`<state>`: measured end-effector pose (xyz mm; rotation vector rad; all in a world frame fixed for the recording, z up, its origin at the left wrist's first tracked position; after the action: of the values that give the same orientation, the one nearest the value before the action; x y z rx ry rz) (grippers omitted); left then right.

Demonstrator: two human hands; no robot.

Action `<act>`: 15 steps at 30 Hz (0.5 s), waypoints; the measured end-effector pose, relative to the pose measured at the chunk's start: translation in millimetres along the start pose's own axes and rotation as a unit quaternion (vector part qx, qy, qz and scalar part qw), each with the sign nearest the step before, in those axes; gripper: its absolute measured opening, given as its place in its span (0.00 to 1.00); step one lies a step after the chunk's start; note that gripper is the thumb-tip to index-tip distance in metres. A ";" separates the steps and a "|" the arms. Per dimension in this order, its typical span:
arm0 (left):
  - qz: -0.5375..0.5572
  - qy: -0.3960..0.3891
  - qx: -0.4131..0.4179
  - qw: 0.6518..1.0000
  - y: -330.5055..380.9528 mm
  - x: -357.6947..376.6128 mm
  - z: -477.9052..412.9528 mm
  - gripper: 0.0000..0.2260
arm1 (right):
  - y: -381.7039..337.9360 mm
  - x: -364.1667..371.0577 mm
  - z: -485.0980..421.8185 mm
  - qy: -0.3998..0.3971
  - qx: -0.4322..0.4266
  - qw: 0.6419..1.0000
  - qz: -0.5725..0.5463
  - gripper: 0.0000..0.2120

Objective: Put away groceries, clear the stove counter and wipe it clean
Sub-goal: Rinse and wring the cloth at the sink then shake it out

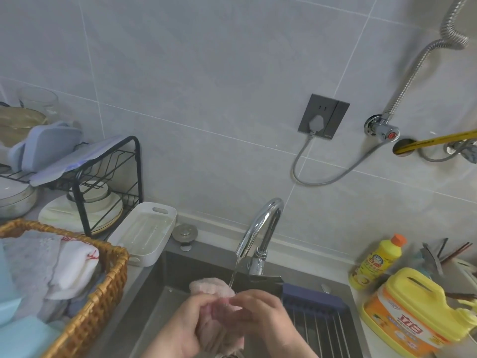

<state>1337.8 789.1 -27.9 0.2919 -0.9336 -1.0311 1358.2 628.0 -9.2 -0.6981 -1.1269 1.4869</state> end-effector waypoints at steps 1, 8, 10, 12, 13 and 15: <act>-0.006 -0.001 -0.008 1.000 0.4 -7.4 0.5 0.14 | 5.7 -11.3 -6.3 0.039 0.011 0.999 0.009 0.10; -0.039 -0.073 -0.025 0.996 17.4 -4.0 17.4 0.25 | 32.6 2.6 -12.5 -0.038 0.178 0.958 -0.222 0.31; -0.085 -0.068 -0.024 0.994 22.4 -5.8 19.4 0.23 | 37.4 -0.1 -18.1 -0.054 0.182 0.944 -0.270 0.26; -0.132 -0.040 -0.030 0.990 25.7 -10.0 17.6 0.21 | 40.6 -4.2 -24.8 -0.013 0.145 0.961 -0.236 0.23; -0.159 -0.018 -0.033 0.987 26.2 -12.7 13.9 0.20 | 40.3 -8.0 -28.2 0.019 0.130 0.971 -0.200 0.21; -0.207 0.019 -0.023 0.978 25.4 -13.5 9.1 0.17 | 37.8 -15.0 -30.7 0.088 0.092 0.987 -0.099 0.17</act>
<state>1343.5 815.3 -14.0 0.4788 -0.8305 -1.4220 1373.7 623.6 -57.5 -0.5604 -0.8861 1.3129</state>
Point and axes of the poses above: each hand's wrist, its own z-axis away from the middle knuckle, its own x-axis out of the palm, y = z × x, the point moved 1 cm from there along -z, towards the middle knuckle, and after that the axes turned 11 degrees about -z, right-handed, at the moved point
